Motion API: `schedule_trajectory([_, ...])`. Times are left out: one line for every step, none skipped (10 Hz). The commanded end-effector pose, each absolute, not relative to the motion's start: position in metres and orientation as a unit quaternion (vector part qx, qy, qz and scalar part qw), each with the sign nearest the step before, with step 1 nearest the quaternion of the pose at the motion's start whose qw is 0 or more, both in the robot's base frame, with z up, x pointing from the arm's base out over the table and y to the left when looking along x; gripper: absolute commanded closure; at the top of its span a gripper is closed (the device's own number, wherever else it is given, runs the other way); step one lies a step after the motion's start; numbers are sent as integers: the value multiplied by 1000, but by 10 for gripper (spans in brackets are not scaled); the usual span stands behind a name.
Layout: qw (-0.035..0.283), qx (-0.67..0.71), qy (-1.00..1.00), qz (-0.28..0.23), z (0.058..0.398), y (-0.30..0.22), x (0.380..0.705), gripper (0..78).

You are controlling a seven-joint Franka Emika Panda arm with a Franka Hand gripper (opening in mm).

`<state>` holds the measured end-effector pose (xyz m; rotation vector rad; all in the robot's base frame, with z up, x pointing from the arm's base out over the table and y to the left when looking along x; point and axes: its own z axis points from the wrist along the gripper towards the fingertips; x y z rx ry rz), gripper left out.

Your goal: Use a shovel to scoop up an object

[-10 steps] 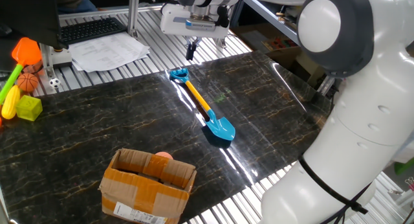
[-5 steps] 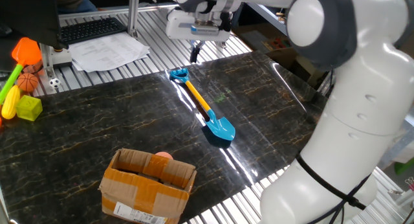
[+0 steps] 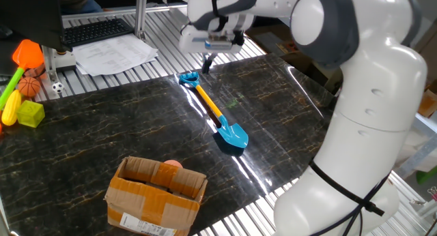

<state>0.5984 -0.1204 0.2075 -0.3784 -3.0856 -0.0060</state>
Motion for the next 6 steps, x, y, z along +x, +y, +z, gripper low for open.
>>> schedule_trajectory([-10, -96, -995, -4, 171, -140, 609, 776])
schedule_trajectory([-16, -88, -996, -4, 163, -145, 610, 776])
schedule_trajectory([-19, -80, -997, -4, 155, -150, 611, 776])
schedule_trajectory([-23, -76, -997, -4, 148, -153, 612, 776])
schedule_trajectory([-23, -75, -997, -4, 143, -154, 612, 776])
schedule_trajectory([-24, -72, -997, -4, 139, -155, 613, 776])
